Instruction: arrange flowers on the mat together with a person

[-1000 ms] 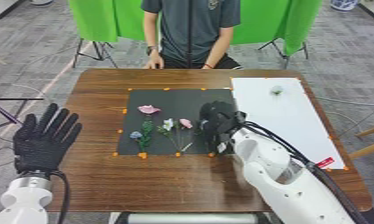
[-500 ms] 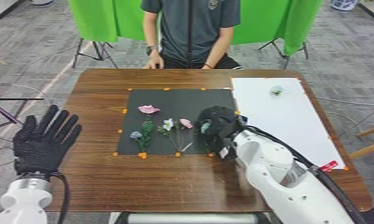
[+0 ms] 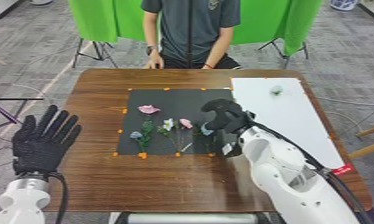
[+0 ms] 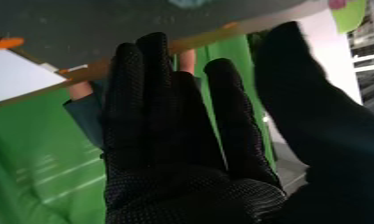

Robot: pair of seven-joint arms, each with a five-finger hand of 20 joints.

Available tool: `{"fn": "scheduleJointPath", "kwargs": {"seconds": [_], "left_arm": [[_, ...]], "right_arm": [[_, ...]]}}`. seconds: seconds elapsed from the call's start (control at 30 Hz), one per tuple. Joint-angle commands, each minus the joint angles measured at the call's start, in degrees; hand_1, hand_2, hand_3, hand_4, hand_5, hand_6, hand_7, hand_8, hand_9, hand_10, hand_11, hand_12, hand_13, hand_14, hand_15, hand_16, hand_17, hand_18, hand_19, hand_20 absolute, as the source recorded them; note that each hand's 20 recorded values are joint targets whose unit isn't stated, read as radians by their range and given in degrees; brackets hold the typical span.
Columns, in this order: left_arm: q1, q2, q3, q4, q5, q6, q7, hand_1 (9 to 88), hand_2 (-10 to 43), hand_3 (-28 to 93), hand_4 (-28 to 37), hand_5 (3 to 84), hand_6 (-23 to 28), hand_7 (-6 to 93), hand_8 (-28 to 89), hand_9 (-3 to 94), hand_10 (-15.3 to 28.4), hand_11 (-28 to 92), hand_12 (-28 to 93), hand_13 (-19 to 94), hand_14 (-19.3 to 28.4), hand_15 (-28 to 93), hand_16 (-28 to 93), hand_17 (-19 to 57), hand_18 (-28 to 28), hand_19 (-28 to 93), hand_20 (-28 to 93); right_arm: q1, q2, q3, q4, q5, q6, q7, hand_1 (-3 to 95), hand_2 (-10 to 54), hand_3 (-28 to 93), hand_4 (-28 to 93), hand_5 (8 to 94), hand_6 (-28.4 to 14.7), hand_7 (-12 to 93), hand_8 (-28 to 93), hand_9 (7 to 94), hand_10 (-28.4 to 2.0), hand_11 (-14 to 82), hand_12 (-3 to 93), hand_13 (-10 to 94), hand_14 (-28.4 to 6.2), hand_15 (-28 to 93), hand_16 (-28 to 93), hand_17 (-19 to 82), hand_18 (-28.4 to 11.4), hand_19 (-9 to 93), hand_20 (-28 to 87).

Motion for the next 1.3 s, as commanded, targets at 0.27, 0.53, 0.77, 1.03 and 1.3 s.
{"fn": "scheduleJointPath", "kwargs": {"seconds": [0.27,0.53,0.77,1.03,1.3], "left_arm": [[2.0,-1.64,-0.48,-0.29,1.17,-3.15,0.81,27.8,13.8,71,-28.3,42.7,6.3,12.7,-11,40.0,14.1,18,6,31,11.2,19,-8,-1.0,9.4,20,9],[2.0,-1.91,-0.77,-0.26,0.22,-3.32,1.91,28.6,19.6,51,-28.3,42.3,6.5,11.2,-11,39.9,14.3,17,6,30,11.3,18,-8,-0.9,9.3,19,9],[2.3,-2.16,-1.36,-0.47,1.08,-2.75,1.85,24.5,16.9,64,-28.3,42.4,6.6,11.5,-11,40.1,14.2,17,6,31,11.3,17,-8,0.1,8.1,19,9],[1.5,-1.36,-1.29,-0.62,-1.16,-2.29,3.67,34.5,21.4,37,-28.3,42.8,6.9,11.9,-11,40.5,14.5,18,6,32,12.6,20,-9,0.6,7.8,19,9],[0.5,-0.91,-1.10,-0.23,-1.12,-1.35,3.12,41.8,25.2,2,-17.1,43.3,7.7,10.1,-9,41.1,15.0,16,7,33,13.4,18,-8,1.1,9.0,18,10]], "right_arm": [[-15.7,2.4,15.9,-6.2,24.4,17.1,-1.9,11.7,8.5,75,-22,45.0,-4.6,11,-11,42.4,-16.3,6.5,9.7,38,-14.1,23,8,23,-17.2,53,4],[-23.1,0.2,29.6,-6.7,48.6,14.7,-9.1,10.1,10.5,75,-24,38.8,-4.5,9,-10,34.7,-13.9,6.2,8.1,27,-10.9,16,4,17,-14.1,39,5],[-26.8,-0.3,35.0,-8.1,65.5,20.7,-14.2,11.2,11.2,76,-25,40.5,-4.2,10,-10,35.3,-12.7,6.2,8.0,29,-10.0,15,4,16,-12.8,33,6],[-27.4,0.0,35.8,-8.3,68.5,25.2,-16.4,11.0,11.3,77,-25,43.2,-3.6,12,-11,38.4,-12.9,6.2,8.2,30,-9.5,13,5,15,-12.0,32,8],[-29.4,-0.5,35.9,-9.3,69.0,27.0,-17.7,11.6,11.8,78,-25,45.7,-3.7,14,-11,41.6,-12.9,7.4,9.0,32,-10.2,14,6,15,-12.0,32,8]]}}
